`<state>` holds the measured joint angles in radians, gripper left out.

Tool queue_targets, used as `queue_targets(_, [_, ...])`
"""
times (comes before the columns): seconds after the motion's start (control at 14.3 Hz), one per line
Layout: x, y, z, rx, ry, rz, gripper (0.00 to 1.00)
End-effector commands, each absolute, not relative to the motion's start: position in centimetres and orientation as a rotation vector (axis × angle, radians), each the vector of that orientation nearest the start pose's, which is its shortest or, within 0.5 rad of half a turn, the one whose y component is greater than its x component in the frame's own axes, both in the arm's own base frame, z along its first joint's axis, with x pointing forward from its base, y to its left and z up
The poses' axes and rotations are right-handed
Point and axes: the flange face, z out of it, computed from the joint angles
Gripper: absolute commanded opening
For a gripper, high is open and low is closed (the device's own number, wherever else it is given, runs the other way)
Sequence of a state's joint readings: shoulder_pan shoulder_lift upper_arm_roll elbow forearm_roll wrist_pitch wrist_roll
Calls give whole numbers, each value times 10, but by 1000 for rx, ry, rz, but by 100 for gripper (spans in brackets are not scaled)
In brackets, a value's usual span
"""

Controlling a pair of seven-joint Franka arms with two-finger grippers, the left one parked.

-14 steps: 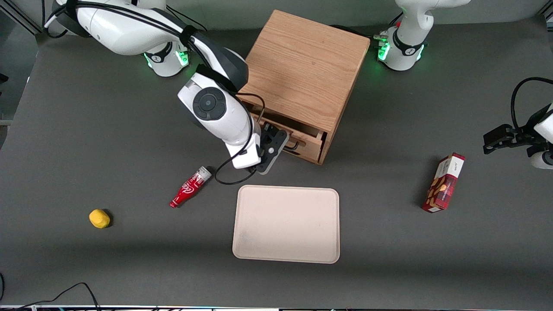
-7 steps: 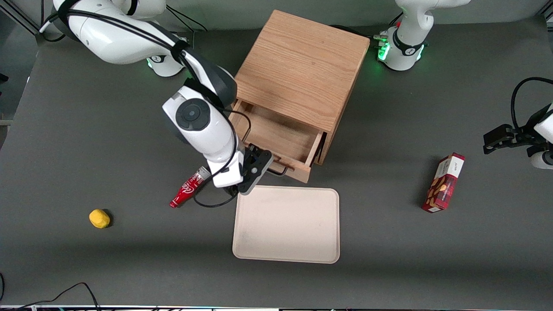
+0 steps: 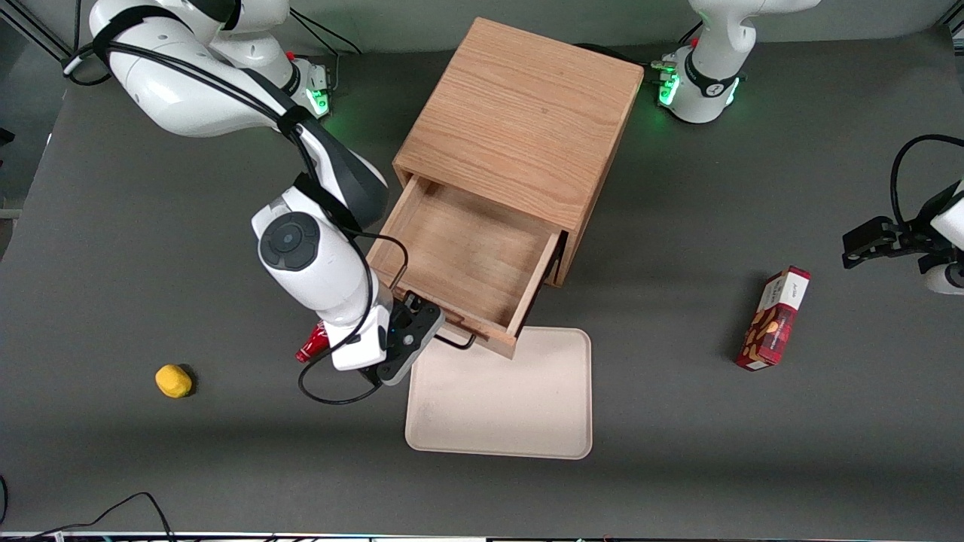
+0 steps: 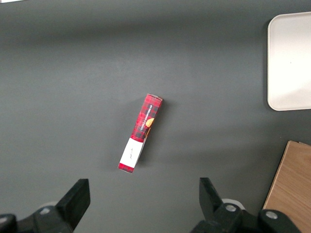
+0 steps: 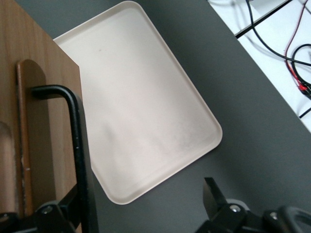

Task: Open upper drawer
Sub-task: 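Pull the upper drawer outward from the cabinet with the right gripper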

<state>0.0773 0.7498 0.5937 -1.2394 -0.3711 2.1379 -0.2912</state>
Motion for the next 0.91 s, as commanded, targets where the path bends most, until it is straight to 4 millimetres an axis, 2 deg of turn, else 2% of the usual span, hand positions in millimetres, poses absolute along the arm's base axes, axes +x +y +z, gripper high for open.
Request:
queue_targets(0.0, [699,337,391,-2729,-1400,-497,100])
queue_targets(0.28, [707,326,401,-2736,-1407,-532,100])
queue_targets(0.49, [705,330,403,-2739,-1355,-526,100])
queue_targets(0.84, [693,342,404,-2654,-967,-383,100])
